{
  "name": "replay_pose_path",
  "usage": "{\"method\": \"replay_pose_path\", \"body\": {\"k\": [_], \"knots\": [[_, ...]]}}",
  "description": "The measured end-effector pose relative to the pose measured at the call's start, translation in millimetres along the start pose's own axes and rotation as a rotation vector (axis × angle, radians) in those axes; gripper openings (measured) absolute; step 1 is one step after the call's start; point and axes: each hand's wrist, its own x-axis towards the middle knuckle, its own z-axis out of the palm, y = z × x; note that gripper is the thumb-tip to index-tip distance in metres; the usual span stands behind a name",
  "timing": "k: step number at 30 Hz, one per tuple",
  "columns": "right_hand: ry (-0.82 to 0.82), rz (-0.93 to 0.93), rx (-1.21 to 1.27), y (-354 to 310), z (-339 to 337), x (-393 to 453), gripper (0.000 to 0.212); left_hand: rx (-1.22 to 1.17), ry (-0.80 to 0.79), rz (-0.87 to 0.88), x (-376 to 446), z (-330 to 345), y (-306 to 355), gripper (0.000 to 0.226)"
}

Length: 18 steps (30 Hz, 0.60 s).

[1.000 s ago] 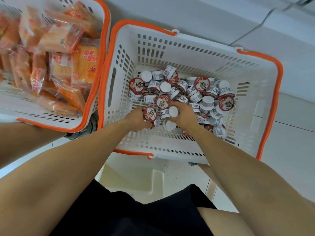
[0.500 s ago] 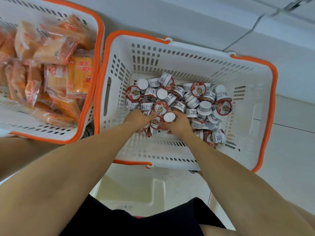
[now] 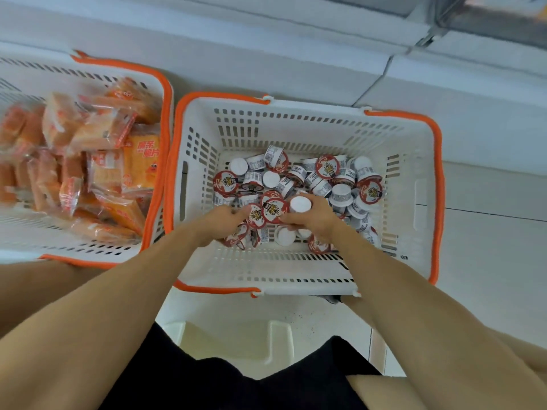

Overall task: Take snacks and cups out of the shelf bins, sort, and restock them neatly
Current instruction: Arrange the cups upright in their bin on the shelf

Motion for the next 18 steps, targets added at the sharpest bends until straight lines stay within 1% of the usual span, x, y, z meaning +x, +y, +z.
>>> {"method": "replay_pose_path", "body": {"k": [3, 5, 6, 9, 11, 13, 15, 18], "knots": [[-0.054, -0.069, 0.014, -30, -1, -25, 0.024, -0.012, 0.048, 0.098, -27, -19, 5, 0.054], [-0.098, -0.124, -0.025, -55, -6, -46, 0.021, -0.008, 0.092, 0.177, -48, -32, 13, 0.045], [-0.119, -0.146, -0.042, -68, -8, -58, 0.022, -0.002, 0.116, 0.212, -59, -39, 18, 0.043], [-0.121, -0.244, -0.114, -112, -13, -101, 0.036, 0.02, 0.2, 0.352, -96, -60, 38, 0.046], [-0.092, -0.32, -0.116, -141, -14, -125, 0.032, 0.038, 0.238, 0.424, -120, -74, 57, 0.053], [-0.062, -0.404, -0.026, -168, -13, -149, 0.033, 0.065, 0.296, 0.504, -150, -92, 78, 0.059], [-0.046, -0.48, 0.103, -194, -12, -170, 0.033, 0.067, 0.352, 0.596, -178, -109, 96, 0.057], [0.01, -0.591, 0.249, -232, -7, -198, 0.026, -0.071, 0.418, 0.73, -211, -132, 116, 0.057]]}}
